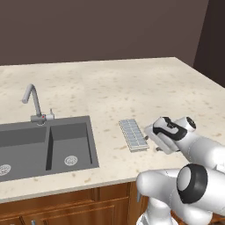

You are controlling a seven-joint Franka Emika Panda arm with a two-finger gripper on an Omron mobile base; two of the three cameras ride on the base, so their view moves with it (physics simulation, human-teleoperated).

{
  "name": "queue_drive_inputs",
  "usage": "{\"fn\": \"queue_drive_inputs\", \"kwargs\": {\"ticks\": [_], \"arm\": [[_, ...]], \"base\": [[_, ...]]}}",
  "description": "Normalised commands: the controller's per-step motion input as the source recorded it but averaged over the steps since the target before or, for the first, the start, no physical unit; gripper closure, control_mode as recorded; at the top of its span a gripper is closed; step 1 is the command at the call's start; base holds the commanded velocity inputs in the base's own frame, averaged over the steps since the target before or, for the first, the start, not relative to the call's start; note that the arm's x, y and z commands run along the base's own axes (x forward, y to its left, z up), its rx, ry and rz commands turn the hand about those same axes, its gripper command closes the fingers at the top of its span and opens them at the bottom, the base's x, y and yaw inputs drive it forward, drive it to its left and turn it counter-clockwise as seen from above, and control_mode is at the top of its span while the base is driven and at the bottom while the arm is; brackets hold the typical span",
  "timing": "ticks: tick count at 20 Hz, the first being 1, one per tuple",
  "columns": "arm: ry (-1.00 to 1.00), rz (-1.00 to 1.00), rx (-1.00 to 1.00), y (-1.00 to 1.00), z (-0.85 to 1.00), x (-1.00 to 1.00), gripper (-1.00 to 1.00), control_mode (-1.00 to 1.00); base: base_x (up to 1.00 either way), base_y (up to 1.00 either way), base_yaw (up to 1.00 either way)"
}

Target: The ice cube tray has been filled with water. Take the tray and place it in the freezer to make ice. Close the freezer door after placing the tray.

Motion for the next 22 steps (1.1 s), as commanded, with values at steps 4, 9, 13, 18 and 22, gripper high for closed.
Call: {"fn": "queue_drive_inputs", "kwargs": {"ticks": [4, 9, 13, 18, 22], "arm": [[0.0, 0.03, 0.0, 0.21, -0.16, 0.09, -1.0, -1.0], [0.0, 0.06, 0.0, 0.19, -0.23, 0.12, -1.0, -1.0], [0.0, 0.1, 0.0, 0.16, -0.24, 0.14, -1.0, -1.0], [0.0, 0.12, 0.0, 0.03, -0.28, 0.08, -1.0, -1.0], [0.0, 0.13, 0.0, 0.01, -0.28, 0.11, -1.0, -1.0]], "base": [[0.0, 0.0, 0.0], [0.0, 0.0, 0.0], [0.0, 0.0, 0.0], [0.0, 0.0, 0.0], [0.0, 0.0, 0.0]]}}
